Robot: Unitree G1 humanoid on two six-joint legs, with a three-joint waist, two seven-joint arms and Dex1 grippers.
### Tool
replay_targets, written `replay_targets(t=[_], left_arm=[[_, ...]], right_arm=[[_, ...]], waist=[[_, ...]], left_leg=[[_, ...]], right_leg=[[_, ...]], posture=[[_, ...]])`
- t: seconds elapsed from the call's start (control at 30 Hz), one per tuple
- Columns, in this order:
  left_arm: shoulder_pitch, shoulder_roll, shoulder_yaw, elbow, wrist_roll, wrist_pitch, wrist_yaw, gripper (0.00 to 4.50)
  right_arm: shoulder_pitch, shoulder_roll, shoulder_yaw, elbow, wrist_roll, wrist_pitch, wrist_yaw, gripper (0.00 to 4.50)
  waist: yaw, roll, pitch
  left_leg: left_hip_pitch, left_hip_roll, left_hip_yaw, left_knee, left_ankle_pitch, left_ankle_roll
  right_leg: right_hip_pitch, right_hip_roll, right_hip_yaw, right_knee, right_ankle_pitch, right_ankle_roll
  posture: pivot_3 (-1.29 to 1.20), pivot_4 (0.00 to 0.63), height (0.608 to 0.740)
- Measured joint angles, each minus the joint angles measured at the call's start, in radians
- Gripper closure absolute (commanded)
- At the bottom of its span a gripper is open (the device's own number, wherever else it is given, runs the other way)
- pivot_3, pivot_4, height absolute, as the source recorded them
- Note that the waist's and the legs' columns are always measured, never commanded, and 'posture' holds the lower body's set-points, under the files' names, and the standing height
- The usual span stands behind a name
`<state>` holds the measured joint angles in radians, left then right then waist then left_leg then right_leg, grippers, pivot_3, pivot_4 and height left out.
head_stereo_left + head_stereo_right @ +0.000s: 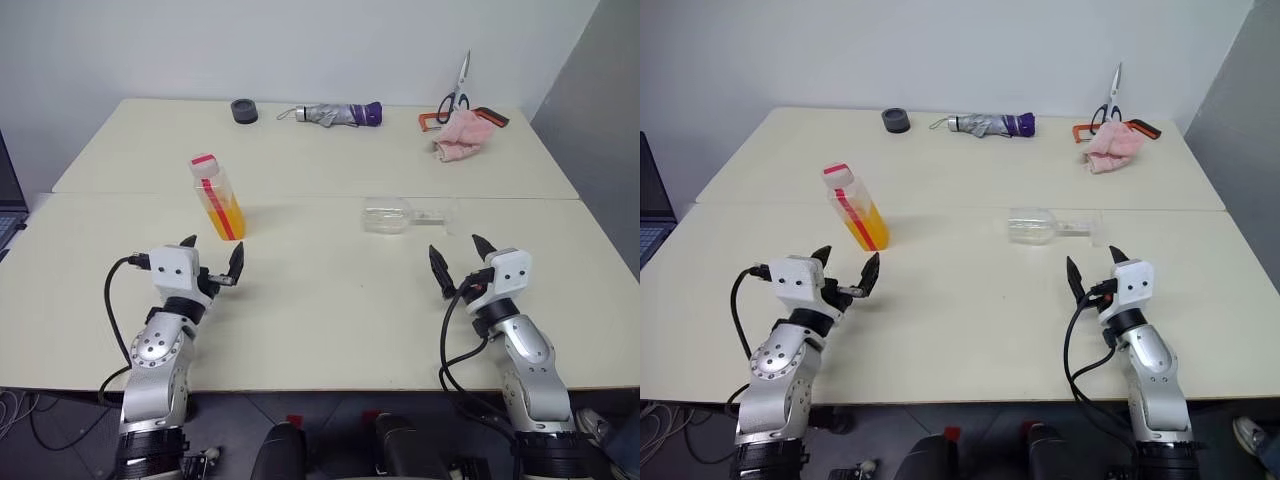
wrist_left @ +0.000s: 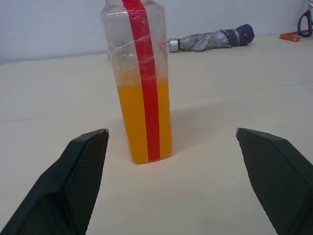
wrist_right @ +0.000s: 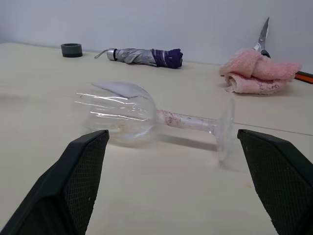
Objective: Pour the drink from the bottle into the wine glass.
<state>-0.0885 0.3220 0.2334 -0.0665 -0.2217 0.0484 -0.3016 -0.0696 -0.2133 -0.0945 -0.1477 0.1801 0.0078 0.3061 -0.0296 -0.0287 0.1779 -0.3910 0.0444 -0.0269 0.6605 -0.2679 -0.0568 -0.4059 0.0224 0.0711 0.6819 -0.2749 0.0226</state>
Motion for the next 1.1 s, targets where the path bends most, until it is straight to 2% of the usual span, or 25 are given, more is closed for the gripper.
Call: replay_targets(t=[0.33,0.63,0.83,1.1], left_arm=[[-0.015,0.005,0.048,0.037,-0.040,-0.010,-0.006,0.03],[-0.115,0.006,0.032,0.036,-0.029,0.139,0.057,0.03],[-0.210,0.008,0.007,0.031,-0.007,0.236,0.103,0.03],[-0.332,0.019,-0.001,0.047,0.013,0.302,0.131,0.03]], right_arm=[[-0.042,-0.051,0.079,-0.010,0.054,0.036,0.159,0.00],[-0.114,-0.183,0.140,-0.197,0.246,0.321,0.342,0.00],[-0.156,-0.218,0.158,-0.239,0.299,0.417,0.388,0.00],[-0.197,-0.240,0.159,-0.244,0.314,0.456,0.417,0.00]], waist=[[0.000,0.000,0.000],[0.000,0.000,0.000],[0.000,0.000,0.000],[0.000,0.000,0.000]], left_leg=[[0.000,0.000,0.000,0.000,0.000,0.000],[-0.001,0.000,-0.002,0.001,0.000,0.000],[-0.001,-0.001,-0.002,0.001,0.000,0.000],[-0.001,-0.001,-0.002,0.001,0.000,0.000]], right_leg=[[0.000,0.000,0.000,0.000,0.000,0.000],[0.000,0.000,-0.001,0.000,0.000,0.000],[0.000,0.000,-0.001,0.000,0.000,0.000],[0.000,0.000,-0.002,0.000,0.000,0.000]], posture=[[0.00,0.150,0.740],[0.00,0.150,0.740],[0.00,0.150,0.740],[0.00,0.150,0.740]])
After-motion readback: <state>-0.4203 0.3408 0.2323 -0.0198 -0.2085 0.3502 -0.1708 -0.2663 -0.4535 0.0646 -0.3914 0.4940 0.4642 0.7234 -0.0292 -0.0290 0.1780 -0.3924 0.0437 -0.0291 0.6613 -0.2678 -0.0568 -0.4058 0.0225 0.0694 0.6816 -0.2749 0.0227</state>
